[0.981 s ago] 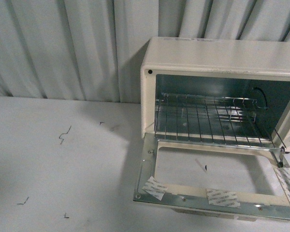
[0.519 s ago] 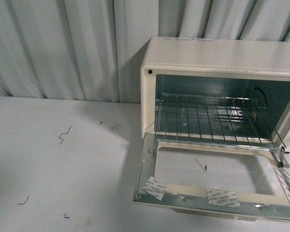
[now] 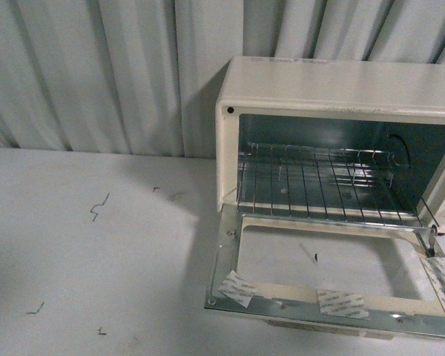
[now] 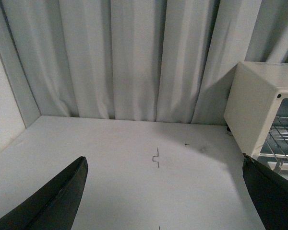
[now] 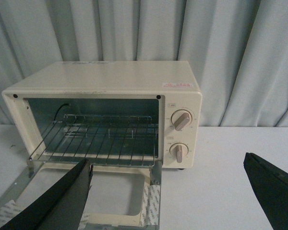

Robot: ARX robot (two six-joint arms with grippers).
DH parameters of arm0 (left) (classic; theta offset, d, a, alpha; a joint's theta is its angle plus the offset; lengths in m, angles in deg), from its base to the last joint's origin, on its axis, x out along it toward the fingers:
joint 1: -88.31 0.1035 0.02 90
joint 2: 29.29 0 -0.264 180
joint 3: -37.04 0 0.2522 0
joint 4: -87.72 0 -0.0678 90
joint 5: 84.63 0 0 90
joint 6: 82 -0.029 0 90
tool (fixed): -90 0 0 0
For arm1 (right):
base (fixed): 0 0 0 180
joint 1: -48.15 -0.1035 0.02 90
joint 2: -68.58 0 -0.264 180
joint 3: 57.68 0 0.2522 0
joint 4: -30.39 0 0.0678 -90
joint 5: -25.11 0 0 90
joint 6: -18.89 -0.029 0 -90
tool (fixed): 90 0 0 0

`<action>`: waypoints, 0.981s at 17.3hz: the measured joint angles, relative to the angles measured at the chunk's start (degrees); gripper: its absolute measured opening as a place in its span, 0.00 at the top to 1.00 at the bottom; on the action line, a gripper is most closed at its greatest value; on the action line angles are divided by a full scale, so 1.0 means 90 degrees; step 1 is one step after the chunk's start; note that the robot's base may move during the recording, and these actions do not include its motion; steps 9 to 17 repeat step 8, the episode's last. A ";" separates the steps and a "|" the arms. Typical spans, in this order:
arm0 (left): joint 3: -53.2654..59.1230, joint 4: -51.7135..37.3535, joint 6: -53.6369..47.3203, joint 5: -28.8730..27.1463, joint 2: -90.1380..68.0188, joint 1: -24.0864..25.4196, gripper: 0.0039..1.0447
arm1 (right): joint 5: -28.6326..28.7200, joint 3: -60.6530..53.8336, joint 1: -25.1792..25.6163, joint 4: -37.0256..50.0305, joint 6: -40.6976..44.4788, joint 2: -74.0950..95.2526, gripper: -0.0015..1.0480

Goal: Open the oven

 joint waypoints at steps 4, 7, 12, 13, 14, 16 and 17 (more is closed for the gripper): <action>0.0000 0.0000 -0.0002 0.0000 0.0000 0.0000 0.06 | 0.0000 0.0000 0.0000 0.0000 0.0002 0.0000 0.06; 0.0000 0.0000 0.0000 0.0000 0.0000 0.0000 0.06 | 0.0000 0.0000 0.0000 0.0000 0.0000 0.0000 0.06; 0.0000 0.0000 -0.0002 0.0000 0.0000 0.0000 0.06 | 0.0000 0.0000 0.0000 0.0000 0.0000 0.0000 0.06; 0.0000 0.0000 -0.0002 0.0000 0.0000 0.0000 0.06 | 0.0000 0.0000 0.0000 0.0000 0.0000 0.0000 0.06; 0.0000 0.0000 -0.0002 0.0000 0.0000 0.0000 0.06 | 0.0000 0.0000 0.0000 0.0000 0.0000 0.0000 0.06; 0.0000 0.0000 -0.0002 0.0000 0.0000 0.0000 0.06 | 0.0000 0.0000 0.0000 0.0000 0.0000 0.0000 0.06; 0.0000 0.0000 -0.0002 0.0000 0.0000 0.0000 0.06 | 0.0000 0.0000 0.0000 0.0000 0.0000 0.0000 0.06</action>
